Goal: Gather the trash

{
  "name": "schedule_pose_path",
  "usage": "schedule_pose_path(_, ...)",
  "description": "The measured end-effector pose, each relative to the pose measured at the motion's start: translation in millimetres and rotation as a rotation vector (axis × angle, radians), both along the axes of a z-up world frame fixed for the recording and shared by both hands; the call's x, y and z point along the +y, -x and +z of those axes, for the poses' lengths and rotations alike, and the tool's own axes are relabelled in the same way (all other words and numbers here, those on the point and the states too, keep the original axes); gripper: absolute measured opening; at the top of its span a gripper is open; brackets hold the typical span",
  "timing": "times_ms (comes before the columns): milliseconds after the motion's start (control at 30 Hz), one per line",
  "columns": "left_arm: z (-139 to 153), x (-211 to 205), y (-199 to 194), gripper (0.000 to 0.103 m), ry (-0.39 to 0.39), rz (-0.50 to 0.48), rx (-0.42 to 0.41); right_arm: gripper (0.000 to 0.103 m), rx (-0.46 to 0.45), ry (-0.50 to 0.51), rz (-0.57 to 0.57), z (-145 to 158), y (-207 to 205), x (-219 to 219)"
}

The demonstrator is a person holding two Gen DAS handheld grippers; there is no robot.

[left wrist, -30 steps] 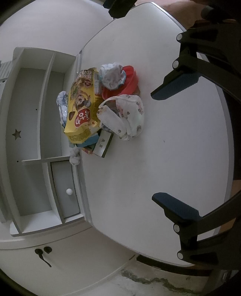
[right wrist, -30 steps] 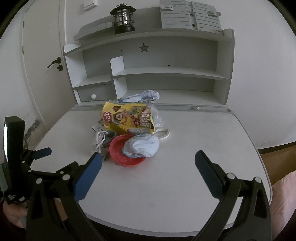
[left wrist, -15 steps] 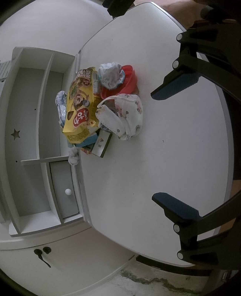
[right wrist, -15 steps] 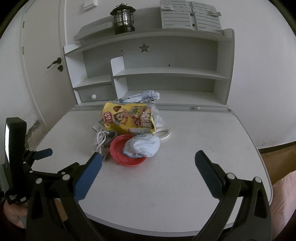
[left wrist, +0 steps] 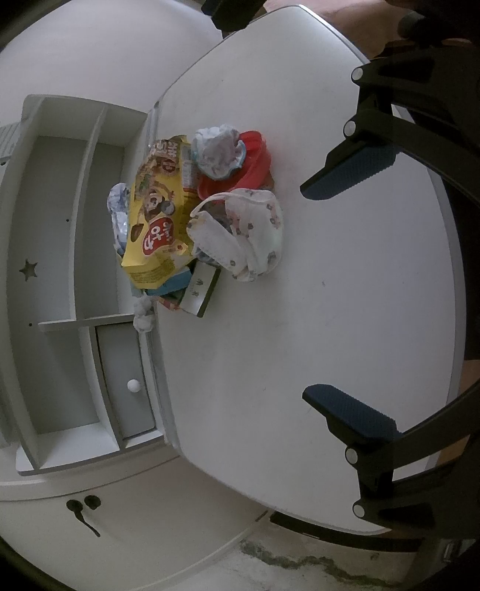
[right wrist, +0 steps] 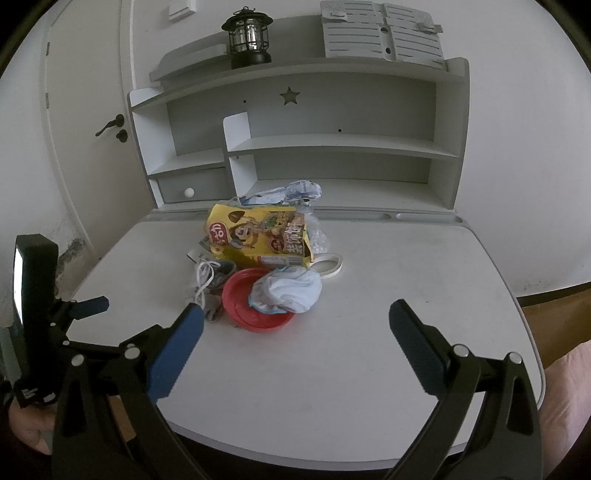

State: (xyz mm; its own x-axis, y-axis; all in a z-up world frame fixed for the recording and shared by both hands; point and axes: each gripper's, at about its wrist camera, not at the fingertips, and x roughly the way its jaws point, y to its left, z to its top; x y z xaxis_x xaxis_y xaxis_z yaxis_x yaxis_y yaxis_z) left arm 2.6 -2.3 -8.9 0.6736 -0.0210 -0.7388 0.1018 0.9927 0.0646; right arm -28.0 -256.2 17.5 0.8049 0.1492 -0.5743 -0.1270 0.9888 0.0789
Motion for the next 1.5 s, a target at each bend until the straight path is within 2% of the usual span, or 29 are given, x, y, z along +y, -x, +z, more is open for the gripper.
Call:
schedule_pose_path(600, -1.8, -0.5, -0.1, 0.097, -0.001, -0.007, 0.012, 0.097, -0.001, -0.004, -0.004, -0.9, -0.3, -0.9)
schedule_pose_path(900, -13.6, -21.4, -46.6, 0.097, -0.009, -0.068, 0.067, 0.097, 0.035, -0.027, -0.022, -10.6, -8.8, -18.8)
schedule_pose_path(1033, -20.3, -21.6, -54.4, 0.097, -0.019, -0.079, 0.049, 0.097, 0.044, -0.025, -0.024, -15.4, -11.0, -22.4)
schedule_pose_path(1067, -20.6, -18.6, -53.6, 0.092, -0.014, -0.085, 0.041, 0.097, 0.055, -0.024, -0.026, -18.8, -12.7, -22.7)
schedule_pose_path(1100, -20.6, -17.0, -53.5, 0.073, -0.010, -0.089, 0.035, 0.097, 0.065, -0.026, -0.025, -20.8, -14.6, -23.0)
schedule_pose_path(1133, -20.5, -12.1, -52.9, 0.060, 0.000, -0.097, 0.037, 0.097, 0.078, -0.031, -0.023, -23.8, -18.0, -22.2)
schedule_pose_path(1200, -20.2, -6.3, -56.7, 0.010, 0.036, -0.109, 0.060, 0.097, 0.089, -0.040, -0.005, -28.0, -21.9, -18.8)
schedule_pose_path(1267, -15.3, 5.8, -56.7, 0.006, 0.095, -0.100, 0.068, 0.097, 0.096, -0.030, 0.017, -31.3, -26.2, -12.4)
schedule_pose_path(1367, -4.6, 20.6, -47.8, 0.002, 0.084, -0.091, 0.030, 0.096, 0.127, -0.015, 0.041, -38.4, -41.4, -2.6)
schedule_pose_path(1500, 11.3, 38.3, -39.1, 0.001, 0.134, -0.085, 0.015, 0.087, 0.192, -0.039, 0.074, -44.8, -70.9, 8.5)
